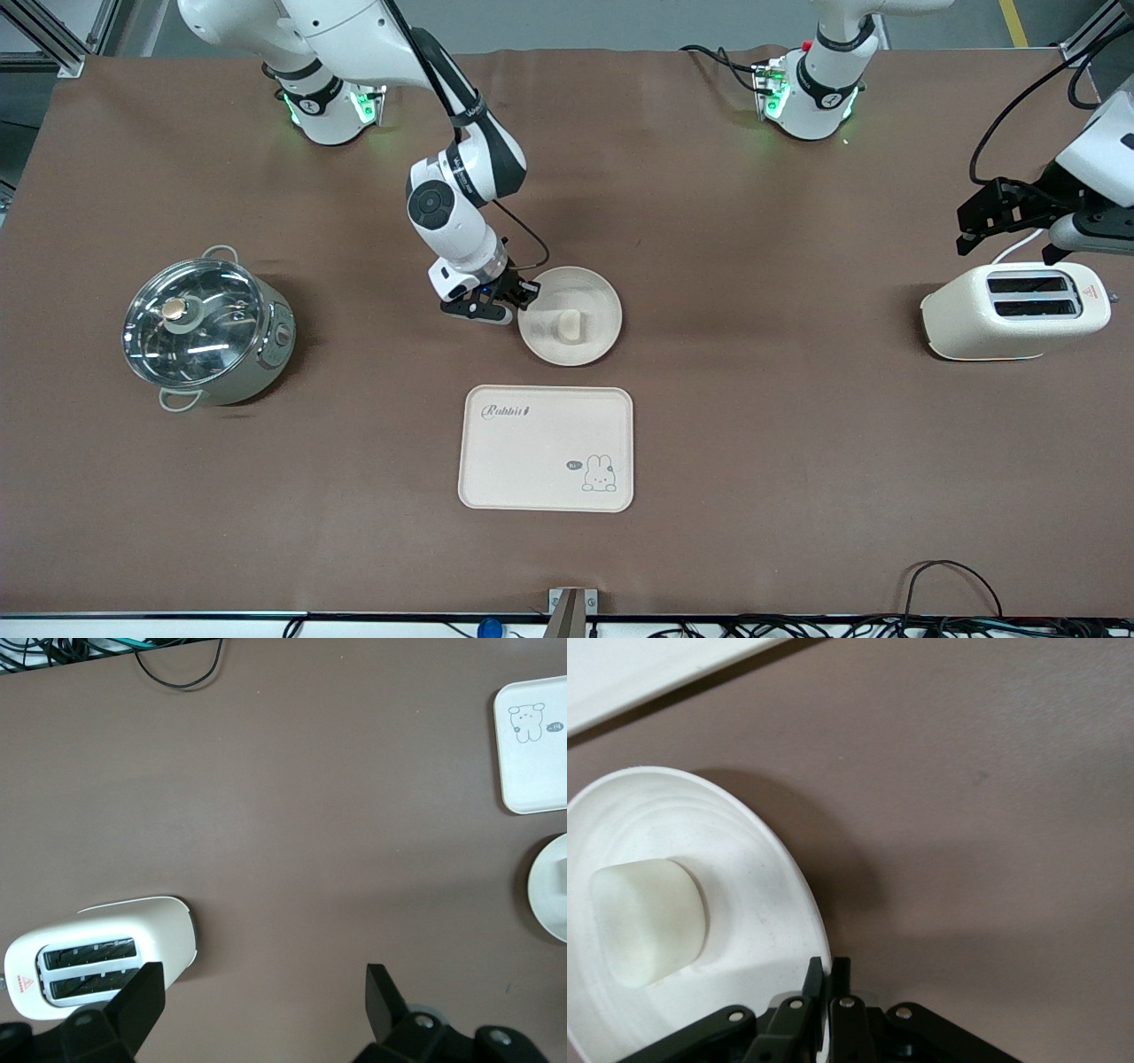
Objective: Place bun in plate and plate on tray
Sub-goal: 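Grip the plate rim with the right gripper and lift it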
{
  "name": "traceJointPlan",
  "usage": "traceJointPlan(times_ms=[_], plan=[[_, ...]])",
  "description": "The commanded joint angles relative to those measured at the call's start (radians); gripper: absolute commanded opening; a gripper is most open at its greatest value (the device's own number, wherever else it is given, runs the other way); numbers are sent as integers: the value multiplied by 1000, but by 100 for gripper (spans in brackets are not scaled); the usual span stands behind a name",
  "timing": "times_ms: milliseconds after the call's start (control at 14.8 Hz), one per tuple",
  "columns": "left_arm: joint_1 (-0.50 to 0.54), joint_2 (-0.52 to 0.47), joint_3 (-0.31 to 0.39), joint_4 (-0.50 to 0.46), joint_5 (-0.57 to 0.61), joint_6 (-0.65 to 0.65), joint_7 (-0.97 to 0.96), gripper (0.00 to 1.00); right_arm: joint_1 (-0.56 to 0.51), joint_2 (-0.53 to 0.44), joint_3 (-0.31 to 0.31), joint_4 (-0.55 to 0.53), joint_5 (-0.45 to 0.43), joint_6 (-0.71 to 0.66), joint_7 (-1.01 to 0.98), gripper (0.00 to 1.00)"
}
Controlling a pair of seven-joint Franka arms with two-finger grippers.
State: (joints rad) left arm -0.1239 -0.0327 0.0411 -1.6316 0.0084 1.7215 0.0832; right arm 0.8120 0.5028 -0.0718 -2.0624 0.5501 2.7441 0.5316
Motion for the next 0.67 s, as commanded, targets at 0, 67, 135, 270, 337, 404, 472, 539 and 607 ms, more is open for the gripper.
traceJointPlan(times_ms=[0,67,135,270,337,404,472,539,607], plan=[[4,19,0,39,-16,-25,4,100,-33,-55,13,-10,47,-26,-35,0],[4,17,0,39,-16,-25,6,100,-46,-62,15,-5,48,-43,-36,0],[4,17,0,39,-16,-25,3,100,-53,-64,15,-1,48,-43,-45,0],[3,17,0,39,-13,-25,7,100,-74,-60,17,43,57,-41,-53,0],[3,17,0,39,-13,-25,9,100,-80,-52,15,77,79,-38,-55,0],[4,19,0,39,-13,-23,10,100,-88,-40,14,117,85,-40,-56,0],[6,19,0,39,-13,-23,10,100,-96,-6,12,157,85,-38,-58,0],[6,19,0,39,-13,-22,12,100,-99,28,12,191,86,-34,-59,0],[6,19,0,39,-13,-22,12,100,-111,57,10,226,86,-34,-62,0]])
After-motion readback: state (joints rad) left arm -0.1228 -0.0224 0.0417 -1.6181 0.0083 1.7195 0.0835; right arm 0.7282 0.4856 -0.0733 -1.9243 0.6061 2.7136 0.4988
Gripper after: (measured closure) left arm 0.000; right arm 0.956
